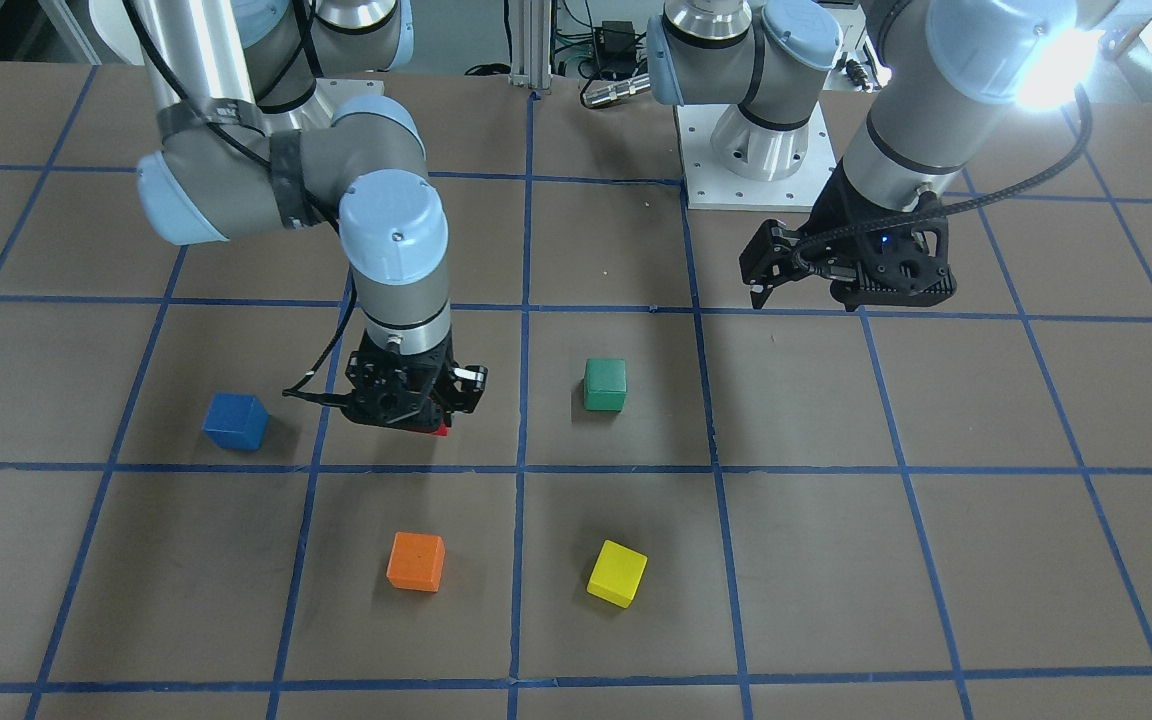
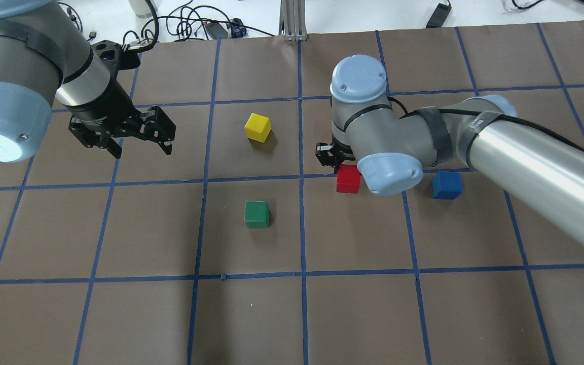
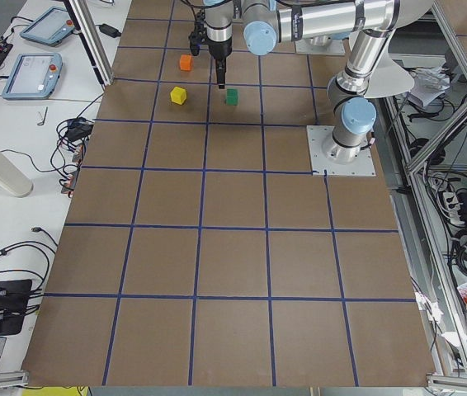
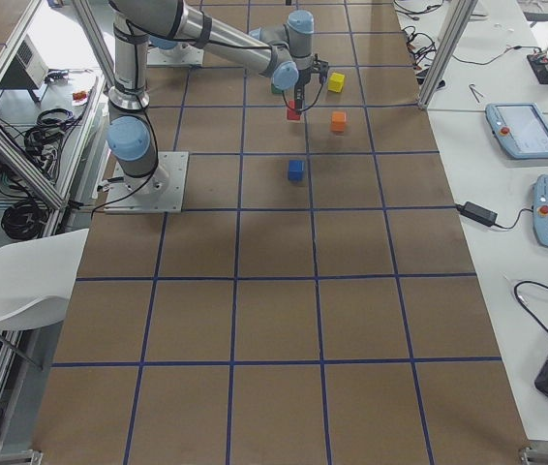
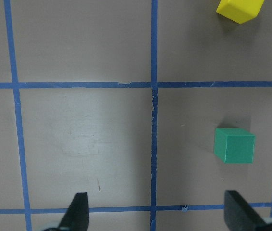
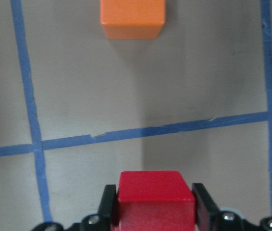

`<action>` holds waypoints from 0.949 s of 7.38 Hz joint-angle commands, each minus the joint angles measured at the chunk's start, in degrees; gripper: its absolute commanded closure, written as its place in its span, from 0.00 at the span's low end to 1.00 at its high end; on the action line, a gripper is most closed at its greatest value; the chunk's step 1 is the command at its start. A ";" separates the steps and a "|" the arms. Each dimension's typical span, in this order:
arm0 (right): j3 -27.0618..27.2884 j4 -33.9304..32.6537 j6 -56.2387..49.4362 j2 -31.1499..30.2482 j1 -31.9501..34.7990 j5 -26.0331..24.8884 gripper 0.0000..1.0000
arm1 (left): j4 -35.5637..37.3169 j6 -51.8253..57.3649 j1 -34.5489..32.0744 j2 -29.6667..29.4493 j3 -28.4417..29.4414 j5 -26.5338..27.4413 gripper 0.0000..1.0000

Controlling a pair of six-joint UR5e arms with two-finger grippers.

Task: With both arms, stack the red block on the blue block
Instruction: 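Carry the red cube with the right gripper above the blue cube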

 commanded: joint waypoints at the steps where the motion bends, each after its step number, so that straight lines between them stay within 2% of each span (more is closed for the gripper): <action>1: 0.10 4.68 -10.68 -3.99 -9.94 0.24 0.92 | 0.11 -0.59 -0.08 -0.10 0.09 -0.09 0.00; 3: 0.27 5.82 -21.59 -5.58 -19.44 0.07 0.92 | 0.55 -0.60 0.01 -1.06 2.10 -0.18 0.00; 4: 0.45 7.05 -23.56 -6.11 -21.83 0.07 0.92 | 0.46 -1.12 -0.16 -2.20 5.07 -0.53 0.00; 7: 4.22 4.18 -25.87 -6.12 -23.08 0.51 0.92 | -0.59 -1.04 -0.25 -2.48 6.42 -0.27 0.00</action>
